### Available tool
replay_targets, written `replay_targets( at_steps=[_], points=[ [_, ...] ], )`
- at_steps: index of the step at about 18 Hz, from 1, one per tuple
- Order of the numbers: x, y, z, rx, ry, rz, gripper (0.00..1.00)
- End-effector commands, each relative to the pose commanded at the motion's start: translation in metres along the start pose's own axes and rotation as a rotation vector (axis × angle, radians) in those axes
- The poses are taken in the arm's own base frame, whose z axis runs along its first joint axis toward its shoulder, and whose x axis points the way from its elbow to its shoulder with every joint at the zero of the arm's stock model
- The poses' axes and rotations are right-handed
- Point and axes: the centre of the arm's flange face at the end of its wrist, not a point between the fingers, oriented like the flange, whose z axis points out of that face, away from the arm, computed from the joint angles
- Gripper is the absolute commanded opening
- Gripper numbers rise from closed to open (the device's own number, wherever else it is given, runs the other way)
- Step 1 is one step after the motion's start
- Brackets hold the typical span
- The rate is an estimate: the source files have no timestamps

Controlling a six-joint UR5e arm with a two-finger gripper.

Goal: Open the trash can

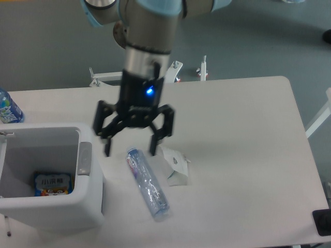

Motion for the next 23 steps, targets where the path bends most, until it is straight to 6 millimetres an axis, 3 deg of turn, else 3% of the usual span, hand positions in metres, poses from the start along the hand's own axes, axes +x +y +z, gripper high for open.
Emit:
replay_targets(
  at_steps=[4, 10, 17, 23],
  points=[
    [-0.057, -0.005, -0.032, 0.031, -0.178, 0.039, 1.0],
    [-0.139, -0.007, -0.056, -0.004, -0.306, 0.073, 1.0],
    [-0.246, 0.011, -0.085, -0.163, -0.38, 0.189, 1.0],
    [-0.303, 0.043, -0.095, -0.309, -0.365, 0.529, 1.0]
  ],
)
